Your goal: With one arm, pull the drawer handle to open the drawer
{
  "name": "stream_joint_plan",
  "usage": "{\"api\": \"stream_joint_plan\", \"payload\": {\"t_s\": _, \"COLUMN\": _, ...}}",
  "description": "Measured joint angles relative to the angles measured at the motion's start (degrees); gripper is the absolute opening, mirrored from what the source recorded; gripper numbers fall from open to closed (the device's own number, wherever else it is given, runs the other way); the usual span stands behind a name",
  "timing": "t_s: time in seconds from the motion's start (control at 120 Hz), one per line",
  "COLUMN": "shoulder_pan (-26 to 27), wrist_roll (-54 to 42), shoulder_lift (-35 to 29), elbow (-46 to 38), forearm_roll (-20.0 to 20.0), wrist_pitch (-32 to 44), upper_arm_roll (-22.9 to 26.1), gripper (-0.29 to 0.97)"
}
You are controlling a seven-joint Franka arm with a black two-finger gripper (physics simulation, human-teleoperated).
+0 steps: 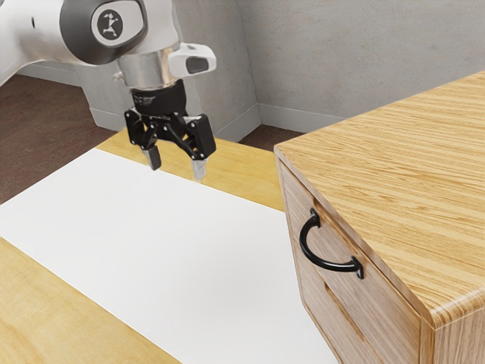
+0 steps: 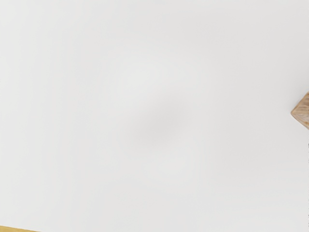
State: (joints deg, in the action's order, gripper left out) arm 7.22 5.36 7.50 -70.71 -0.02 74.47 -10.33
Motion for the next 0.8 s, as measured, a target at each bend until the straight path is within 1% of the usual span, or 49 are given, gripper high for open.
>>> {"api": "stream_joint_plan", "payload": {"t_s": 0.267, "shoulder_pan": -0.08, "wrist_roll": 1.12, "shoulder_lift": -0.17, "elbow": 0.29, "forearm_roll": -0.21, "wrist_pitch": 3.21, "upper_arm_roll": 0.02, "gripper": 0.68}}
{"api": "stream_joint_plan", "payload": {"t_s": 0.342, "shoulder_pan": 0.13, "wrist_roll": 1.39, "shoulder_lift": -4.13, "elbow": 2.75, "forearm_roll": -0.09, "wrist_pitch": 3.25, "upper_arm_roll": 0.3, "gripper": 0.68}}
{"api": "stream_joint_plan", "payload": {"t_s": 0.45, "shoulder_pan": -1.41, "wrist_roll": 1.71, "shoulder_lift": -6.57, "elbow": 5.86, "forearm_roll": -2.77, "wrist_pitch": 3.77, "upper_arm_roll": 1.92, "gripper": 0.68}}
{"api": "stream_joint_plan", "payload": {"t_s": 0.508, "shoulder_pan": -2.95, "wrist_roll": 1.85, "shoulder_lift": -6.48, "elbow": 6.04, "forearm_roll": -4.1, "wrist_pitch": 3.99, "upper_arm_roll": 3.48, "gripper": 0.68}}
{"api": "stream_joint_plan", "payload": {"t_s": 0.6, "shoulder_pan": -4.92, "wrist_roll": 2.31, "shoulder_lift": -5.14, "elbow": 5.95, "forearm_roll": -7.62, "wrist_pitch": 4.33, "upper_arm_roll": 5.86, "gripper": 0.68}}
{"api": "stream_joint_plan", "payload": {"t_s": 0.692, "shoulder_pan": -2.97, "wrist_roll": 4.02, "shoulder_lift": -4.1, "elbow": 5.1, "forearm_roll": -10.76, "wrist_pitch": 4.75, "upper_arm_roll": 6.72, "gripper": 0.68}}
{"api": "stream_joint_plan", "payload": {"t_s": 0.758, "shoulder_pan": -0.73, "wrist_roll": 5.19, "shoulder_lift": -3.97, "elbow": 4.1, "forearm_roll": -11.98, "wrist_pitch": 5.59, "upper_arm_roll": 7.8, "gripper": 0.68}}
{"api": "stream_joint_plan", "payload": {"t_s": 0.8, "shoulder_pan": 0.22, "wrist_roll": 5.92, "shoulder_lift": -4.93, "elbow": 1.81, "forearm_roll": -12.48, "wrist_pitch": 6.47, "upper_arm_roll": 8.91, "gripper": 0.68}}
